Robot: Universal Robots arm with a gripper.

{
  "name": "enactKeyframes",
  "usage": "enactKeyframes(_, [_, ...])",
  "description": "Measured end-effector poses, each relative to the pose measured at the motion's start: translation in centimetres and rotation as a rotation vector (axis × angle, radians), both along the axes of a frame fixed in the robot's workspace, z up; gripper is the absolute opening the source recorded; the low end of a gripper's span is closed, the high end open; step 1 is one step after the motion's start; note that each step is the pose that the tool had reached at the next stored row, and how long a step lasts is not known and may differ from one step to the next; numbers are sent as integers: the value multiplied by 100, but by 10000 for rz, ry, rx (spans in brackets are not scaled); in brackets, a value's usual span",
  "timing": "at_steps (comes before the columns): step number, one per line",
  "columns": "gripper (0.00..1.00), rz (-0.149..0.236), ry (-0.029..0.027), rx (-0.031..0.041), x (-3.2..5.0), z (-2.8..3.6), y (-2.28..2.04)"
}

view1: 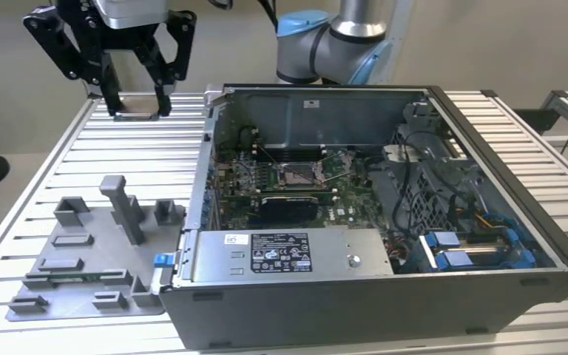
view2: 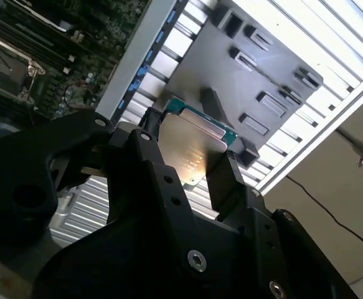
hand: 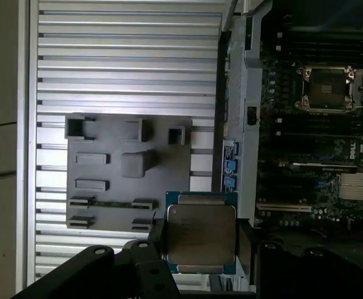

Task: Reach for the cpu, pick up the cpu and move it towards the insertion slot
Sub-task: 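Pick up the cpu and move it towards the insertion slot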

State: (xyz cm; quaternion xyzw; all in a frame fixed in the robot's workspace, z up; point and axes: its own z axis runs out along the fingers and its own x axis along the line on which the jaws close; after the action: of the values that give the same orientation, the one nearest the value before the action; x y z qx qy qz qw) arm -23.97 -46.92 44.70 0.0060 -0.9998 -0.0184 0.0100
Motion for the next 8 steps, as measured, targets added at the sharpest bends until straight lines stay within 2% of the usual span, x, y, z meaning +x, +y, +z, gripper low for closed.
enactKeyframes(8, [0, 1, 0, 0, 274, -1, 0])
